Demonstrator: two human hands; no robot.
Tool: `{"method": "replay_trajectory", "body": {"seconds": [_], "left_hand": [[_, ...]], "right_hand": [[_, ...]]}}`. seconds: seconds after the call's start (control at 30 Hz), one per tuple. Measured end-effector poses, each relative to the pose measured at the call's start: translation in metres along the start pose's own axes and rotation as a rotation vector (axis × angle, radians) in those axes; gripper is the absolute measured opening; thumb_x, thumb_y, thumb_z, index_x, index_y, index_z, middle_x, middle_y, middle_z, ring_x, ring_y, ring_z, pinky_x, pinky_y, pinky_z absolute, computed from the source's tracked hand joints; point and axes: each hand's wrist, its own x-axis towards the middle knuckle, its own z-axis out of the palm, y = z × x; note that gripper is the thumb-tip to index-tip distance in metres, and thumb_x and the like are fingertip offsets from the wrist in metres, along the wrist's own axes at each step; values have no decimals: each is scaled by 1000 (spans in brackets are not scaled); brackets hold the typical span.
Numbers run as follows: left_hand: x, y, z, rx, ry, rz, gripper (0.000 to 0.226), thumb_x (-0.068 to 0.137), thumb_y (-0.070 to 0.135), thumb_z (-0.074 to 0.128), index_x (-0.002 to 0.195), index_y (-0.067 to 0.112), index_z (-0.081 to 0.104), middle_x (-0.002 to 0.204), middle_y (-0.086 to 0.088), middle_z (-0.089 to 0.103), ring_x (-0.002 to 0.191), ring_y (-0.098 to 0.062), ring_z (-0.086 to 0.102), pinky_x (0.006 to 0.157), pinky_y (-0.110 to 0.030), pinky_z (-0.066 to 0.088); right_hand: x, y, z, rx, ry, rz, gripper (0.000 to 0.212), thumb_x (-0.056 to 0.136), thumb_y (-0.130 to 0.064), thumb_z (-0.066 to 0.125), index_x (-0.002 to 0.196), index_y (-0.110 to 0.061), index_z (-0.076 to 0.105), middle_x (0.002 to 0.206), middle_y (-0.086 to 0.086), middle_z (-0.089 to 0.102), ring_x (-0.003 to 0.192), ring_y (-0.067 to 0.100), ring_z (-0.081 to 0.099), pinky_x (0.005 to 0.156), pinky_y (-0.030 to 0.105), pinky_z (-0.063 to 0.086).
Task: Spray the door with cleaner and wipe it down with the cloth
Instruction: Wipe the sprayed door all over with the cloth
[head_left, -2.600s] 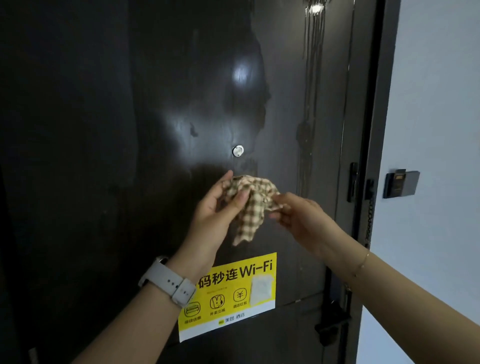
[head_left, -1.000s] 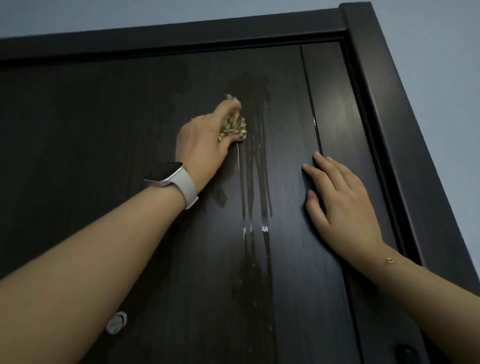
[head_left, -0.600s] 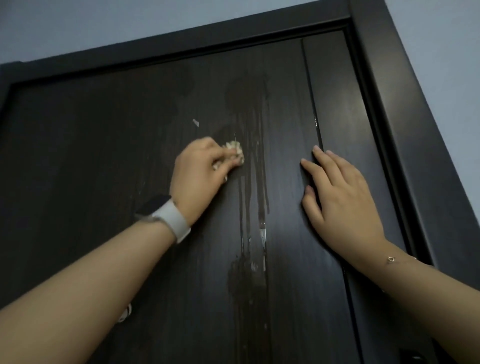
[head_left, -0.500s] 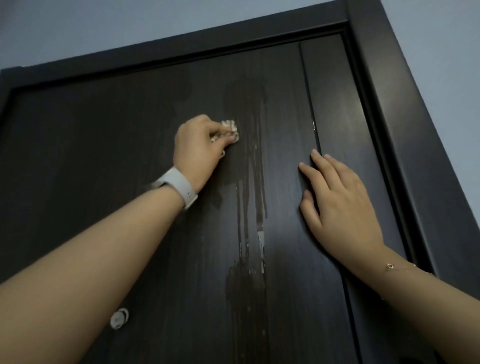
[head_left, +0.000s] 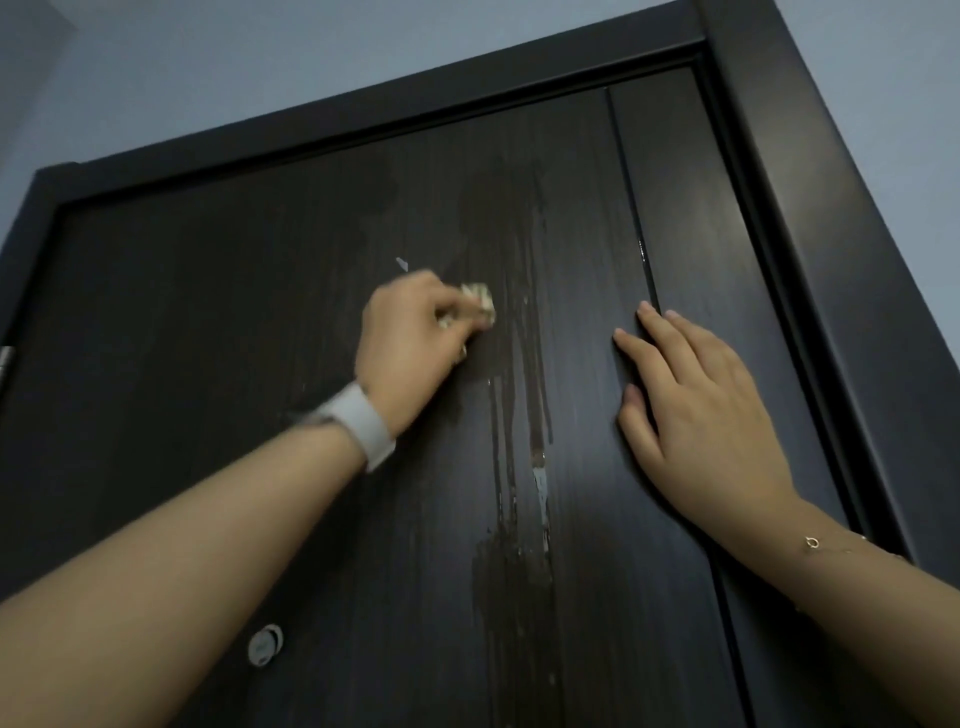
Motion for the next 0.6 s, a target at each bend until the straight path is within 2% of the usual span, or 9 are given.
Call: {"method": "replay_trajectory", "body": {"seconds": [0.07,0.13,0.17,0.27,0.37,0.43,0.6], "left_hand": [[37,-5,5,15,89,-108,18,81,32,76,95,21,78,87,1,69,83,-15,65,79,-32,51],[54,-5,9,37,113,-164,20,82,31,75,99,20,77,90,4,67,86,-12,62,78,-25,46],[52,-4,10,30,108,-161,20,82,31,75,99,20,77,91,4,68,87,-12,62,80,-26,47],[13,1,10,-24,91,-45,15,80,31,76,92,23,79,82,2,67,80,-16,64,76,-38,52],[-25,6,7,20,17,126,12,83,28,75,91,21,79,81,3,65,79,-16,60,72,-37,48],[-15,4,4,66,-14,172,14,84,29,72,93,19,78,83,1,65,81,-19,60,73,-38,48],[55,-4,8,126,71,-55,17,87,28,70,98,18,78,91,-3,67,88,-22,63,80,-39,50]], "right_hand": [[0,1,1,-1,-1,-2,50,95,-28,38,140,-9,50,151,13,42,141,28,35,117,44,27],[0,2,2,1,1,-6,50,95,-28,39,140,-10,50,151,12,42,141,28,35,117,44,28],[0,2,2,5,5,-8,50,95,-28,39,140,-10,51,151,12,42,141,28,35,117,44,28],[0,2,2,6,11,-4,49,95,-28,38,139,-10,51,151,12,43,140,28,36,116,43,26],[0,2,2,-3,-5,-7,49,95,-28,39,139,-10,50,151,11,42,141,27,35,117,43,27],[0,2,2,-18,-9,-3,49,95,-29,39,140,-10,50,152,11,41,141,27,34,117,42,25],[0,3,2,-10,6,-8,50,95,-29,38,139,-10,51,151,11,43,141,27,35,116,40,23]]}}
